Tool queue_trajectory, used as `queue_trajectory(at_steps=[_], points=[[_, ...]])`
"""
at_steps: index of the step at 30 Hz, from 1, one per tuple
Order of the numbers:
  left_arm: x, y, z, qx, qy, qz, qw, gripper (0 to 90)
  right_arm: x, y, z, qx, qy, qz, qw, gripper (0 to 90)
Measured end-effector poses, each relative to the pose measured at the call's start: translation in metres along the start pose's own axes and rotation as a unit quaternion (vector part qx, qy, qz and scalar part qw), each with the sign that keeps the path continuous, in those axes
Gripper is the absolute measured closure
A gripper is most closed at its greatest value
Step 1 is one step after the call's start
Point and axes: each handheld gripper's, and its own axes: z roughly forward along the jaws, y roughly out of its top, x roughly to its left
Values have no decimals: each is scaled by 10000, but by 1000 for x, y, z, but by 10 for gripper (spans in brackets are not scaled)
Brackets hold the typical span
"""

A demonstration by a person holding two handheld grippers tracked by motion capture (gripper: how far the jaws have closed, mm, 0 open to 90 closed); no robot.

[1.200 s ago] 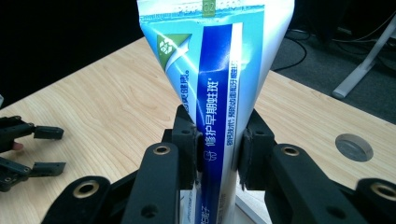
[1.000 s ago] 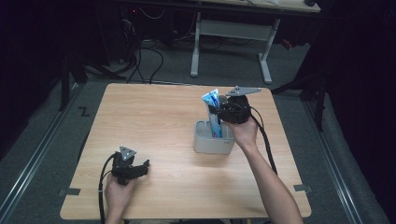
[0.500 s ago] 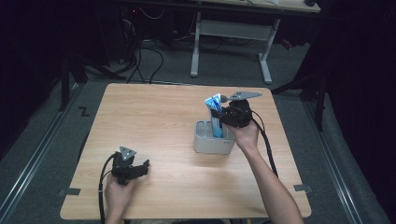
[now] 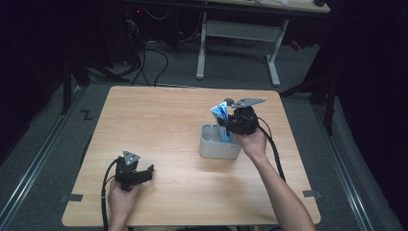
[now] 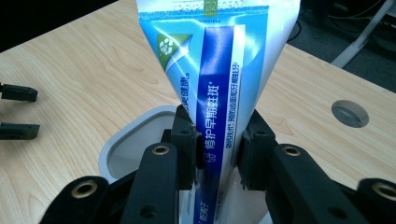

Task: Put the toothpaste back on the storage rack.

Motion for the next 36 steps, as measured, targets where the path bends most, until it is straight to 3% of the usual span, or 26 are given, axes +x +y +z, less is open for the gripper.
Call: queue_trajectory(at_steps=[14, 20, 24, 32, 36], points=[[0, 0, 0, 3, 3, 3, 10000, 219, 3, -8, 13, 267, 115, -47, 9996, 704], [-1, 0, 0, 4, 12, 14, 10000, 220, 2, -10, 13, 216, 159, 24, 9996, 696], [-1, 0, 0, 9, 18, 23, 10000, 222, 4, -12, 14, 95, 75, -94, 9999, 678], [-1, 0, 0, 19, 14, 27, 10000, 222, -1, -14, 8, 72, 149, 39, 9999, 481], [-1, 0, 0, 18, 13, 27, 10000, 222, -2, -14, 3, -3, 107, 58, 9999, 448]])
